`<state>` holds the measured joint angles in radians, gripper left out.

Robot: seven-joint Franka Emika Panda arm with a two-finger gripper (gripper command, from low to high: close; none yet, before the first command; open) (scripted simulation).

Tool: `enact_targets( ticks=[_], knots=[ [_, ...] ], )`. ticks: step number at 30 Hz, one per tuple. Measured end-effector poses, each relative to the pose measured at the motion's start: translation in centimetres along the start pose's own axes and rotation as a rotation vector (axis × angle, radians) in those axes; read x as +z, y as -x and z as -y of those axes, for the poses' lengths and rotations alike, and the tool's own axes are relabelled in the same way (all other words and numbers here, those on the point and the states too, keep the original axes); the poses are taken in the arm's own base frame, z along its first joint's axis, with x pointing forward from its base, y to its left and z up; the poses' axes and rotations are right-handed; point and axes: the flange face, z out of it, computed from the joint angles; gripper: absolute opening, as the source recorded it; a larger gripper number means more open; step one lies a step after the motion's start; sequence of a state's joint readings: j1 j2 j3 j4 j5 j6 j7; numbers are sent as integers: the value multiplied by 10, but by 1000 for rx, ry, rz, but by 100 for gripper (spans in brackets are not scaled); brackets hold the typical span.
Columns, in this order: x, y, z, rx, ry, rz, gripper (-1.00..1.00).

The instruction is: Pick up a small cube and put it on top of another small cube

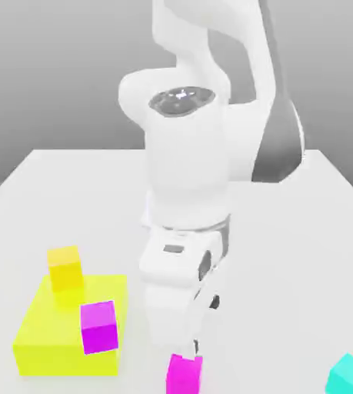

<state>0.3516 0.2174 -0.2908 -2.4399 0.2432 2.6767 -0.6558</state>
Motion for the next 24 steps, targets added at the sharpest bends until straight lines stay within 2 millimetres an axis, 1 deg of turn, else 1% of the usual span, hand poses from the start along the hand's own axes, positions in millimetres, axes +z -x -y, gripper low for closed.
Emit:
enact_targets(
  ticks=[3,7,8,13,14,15,16,20,21,22,24],
  knots=[
    [33,9,-2,-81,21,47,0],
    [83,13,-3,-95,24,56,0],
    [90,15,-3,-95,23,56,-100],
    [90,15,-3,-95,22,58,-100],
    [94,15,-3,-95,21,58,-100],
    [89,15,-3,-96,22,58,-100],
    [80,13,-3,-97,23,58,-100],
    [36,10,-3,-93,21,59,-100],
    [27,6,-8,-89,17,62,-100],
    [15,5,-18,-94,11,66,-100],
    [-6,15,-39,-122,-2,72,-100]
  ],
)
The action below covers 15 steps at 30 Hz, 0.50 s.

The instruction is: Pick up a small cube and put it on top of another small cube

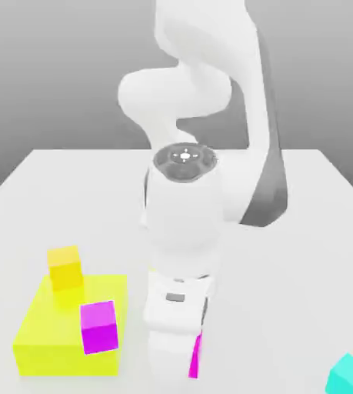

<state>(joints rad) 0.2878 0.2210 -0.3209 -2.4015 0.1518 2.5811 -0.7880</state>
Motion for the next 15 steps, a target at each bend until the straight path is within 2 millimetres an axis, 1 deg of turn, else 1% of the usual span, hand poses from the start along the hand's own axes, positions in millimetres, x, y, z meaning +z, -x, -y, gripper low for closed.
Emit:
enact_targets(
  ticks=[2,4,5,8,12,15],
  knots=[
    [-16,22,-14,-43,-10,1,-100],
    [-31,49,-27,-86,-17,1,-100],
    [-38,66,-36,-97,-20,0,-100],
    [-55,113,-52,-152,-26,-1,-100],
    [-74,159,-53,-276,-23,-1,-100],
    [-86,197,-52,-354,-15,2,-100]
  ],
)
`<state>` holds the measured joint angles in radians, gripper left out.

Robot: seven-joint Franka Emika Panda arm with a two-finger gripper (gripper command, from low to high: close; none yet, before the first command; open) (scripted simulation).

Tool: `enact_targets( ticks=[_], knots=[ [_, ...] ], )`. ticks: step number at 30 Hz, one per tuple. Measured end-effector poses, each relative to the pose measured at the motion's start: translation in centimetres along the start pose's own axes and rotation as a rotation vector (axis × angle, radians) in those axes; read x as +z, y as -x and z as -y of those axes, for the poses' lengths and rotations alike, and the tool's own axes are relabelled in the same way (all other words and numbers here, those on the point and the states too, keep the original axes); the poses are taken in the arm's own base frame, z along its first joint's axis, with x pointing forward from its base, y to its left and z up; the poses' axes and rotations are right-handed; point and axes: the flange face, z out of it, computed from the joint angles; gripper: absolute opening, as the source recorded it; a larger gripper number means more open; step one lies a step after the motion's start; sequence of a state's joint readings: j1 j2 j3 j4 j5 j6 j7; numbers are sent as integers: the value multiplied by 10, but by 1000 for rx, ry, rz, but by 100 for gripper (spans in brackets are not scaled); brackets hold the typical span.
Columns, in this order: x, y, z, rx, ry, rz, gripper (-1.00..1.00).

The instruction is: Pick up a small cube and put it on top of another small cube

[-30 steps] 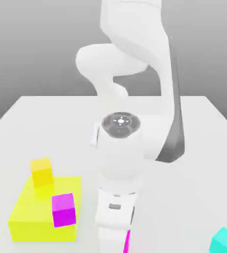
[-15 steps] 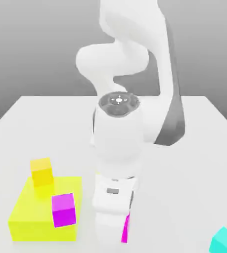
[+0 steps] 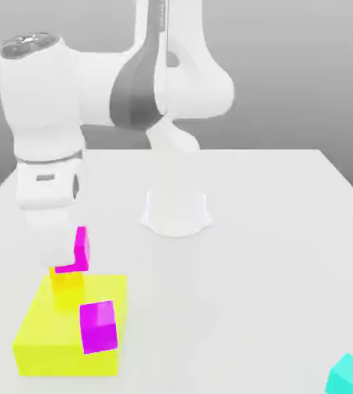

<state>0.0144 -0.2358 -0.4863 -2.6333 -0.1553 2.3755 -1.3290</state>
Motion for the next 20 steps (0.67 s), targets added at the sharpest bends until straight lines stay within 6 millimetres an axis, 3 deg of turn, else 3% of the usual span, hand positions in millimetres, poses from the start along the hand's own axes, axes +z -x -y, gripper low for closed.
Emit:
enact_targets(
  ticks=[3,5,11,12,18,20],
  knots=[
    [-8,35,17,-75,14,9,-100],
    [-4,42,31,-131,31,4,-100],
    [52,43,35,-158,39,-4,-100],
    [58,44,35,-158,40,-2,100],
    [61,44,35,-157,41,-1,100],
    [51,43,35,-159,40,-5,100]
  ],
)
